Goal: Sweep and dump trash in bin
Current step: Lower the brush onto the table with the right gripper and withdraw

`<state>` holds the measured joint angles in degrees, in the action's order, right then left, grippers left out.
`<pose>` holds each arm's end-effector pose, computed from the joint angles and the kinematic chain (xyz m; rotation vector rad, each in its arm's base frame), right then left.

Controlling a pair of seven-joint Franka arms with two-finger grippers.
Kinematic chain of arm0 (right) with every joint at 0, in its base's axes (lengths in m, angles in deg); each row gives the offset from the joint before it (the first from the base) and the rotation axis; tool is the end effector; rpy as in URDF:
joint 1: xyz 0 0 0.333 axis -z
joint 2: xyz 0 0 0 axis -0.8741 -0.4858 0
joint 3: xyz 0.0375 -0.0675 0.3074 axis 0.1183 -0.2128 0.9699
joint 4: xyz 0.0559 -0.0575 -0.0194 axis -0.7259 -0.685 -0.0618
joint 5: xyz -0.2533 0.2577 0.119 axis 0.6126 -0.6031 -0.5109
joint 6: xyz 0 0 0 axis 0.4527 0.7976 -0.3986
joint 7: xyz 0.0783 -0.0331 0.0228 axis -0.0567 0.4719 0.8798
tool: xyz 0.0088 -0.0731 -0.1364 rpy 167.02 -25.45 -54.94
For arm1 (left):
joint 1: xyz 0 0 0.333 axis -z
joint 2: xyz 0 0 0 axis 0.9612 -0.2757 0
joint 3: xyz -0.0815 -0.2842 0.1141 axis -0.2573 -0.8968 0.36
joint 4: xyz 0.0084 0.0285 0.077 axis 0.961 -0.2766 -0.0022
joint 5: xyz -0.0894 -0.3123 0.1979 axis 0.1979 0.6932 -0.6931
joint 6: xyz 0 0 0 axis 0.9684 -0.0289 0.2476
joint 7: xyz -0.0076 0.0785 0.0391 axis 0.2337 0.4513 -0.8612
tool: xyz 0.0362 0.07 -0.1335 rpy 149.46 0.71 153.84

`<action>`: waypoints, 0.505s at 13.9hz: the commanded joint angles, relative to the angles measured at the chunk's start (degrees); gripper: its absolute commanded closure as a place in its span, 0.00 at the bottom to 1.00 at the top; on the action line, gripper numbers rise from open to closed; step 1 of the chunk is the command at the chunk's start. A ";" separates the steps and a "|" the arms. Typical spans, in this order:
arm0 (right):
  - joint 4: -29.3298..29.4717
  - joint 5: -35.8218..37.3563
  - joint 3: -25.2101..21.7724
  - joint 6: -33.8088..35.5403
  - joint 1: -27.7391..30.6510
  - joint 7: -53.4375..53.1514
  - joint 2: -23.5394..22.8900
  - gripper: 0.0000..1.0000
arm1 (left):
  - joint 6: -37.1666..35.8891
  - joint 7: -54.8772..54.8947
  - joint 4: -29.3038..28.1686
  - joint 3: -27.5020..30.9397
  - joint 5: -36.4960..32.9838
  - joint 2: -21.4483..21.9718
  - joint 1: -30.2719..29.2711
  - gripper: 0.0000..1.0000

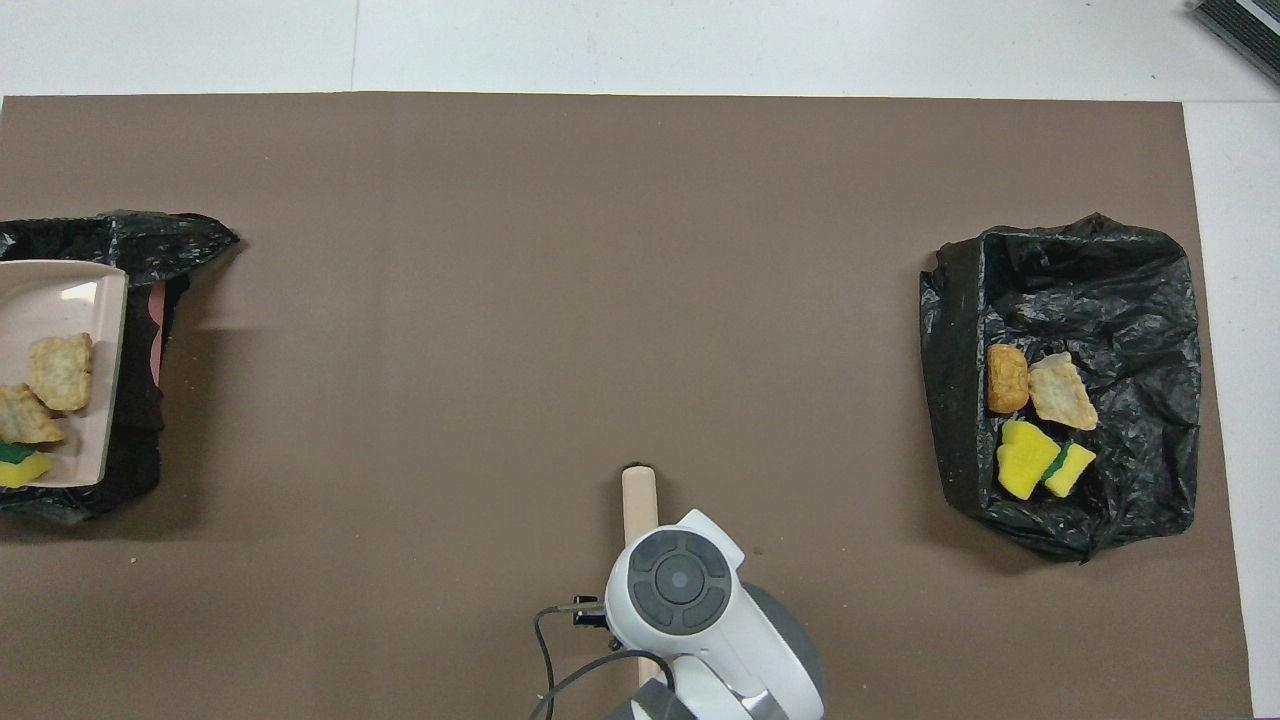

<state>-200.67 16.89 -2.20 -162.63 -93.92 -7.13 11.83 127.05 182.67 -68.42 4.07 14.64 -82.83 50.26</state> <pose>0.3368 0.3728 0.3085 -3.0421 0.0596 0.3641 0.5608 0.3029 0.4575 -2.0526 2.2248 0.1247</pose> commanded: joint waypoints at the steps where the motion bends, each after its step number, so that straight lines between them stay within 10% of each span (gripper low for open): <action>1: 2.56 3.42 0.06 0.53 5.98 -0.25 3.48 0.00 | 1.89 -0.18 3.04 -0.68 -3.15 -1.54 -1.23 1.00; 7: 6.25 13.44 0.06 4.13 13.62 -0.60 8.41 0.00 | 10.23 -10.97 2.52 -0.50 -20.96 -1.28 1.32 1.00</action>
<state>-195.89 27.42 -2.70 -160.20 -82.87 -7.13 19.43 134.25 175.52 -67.06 3.13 -0.33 -83.47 50.04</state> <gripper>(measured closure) 0.000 0.687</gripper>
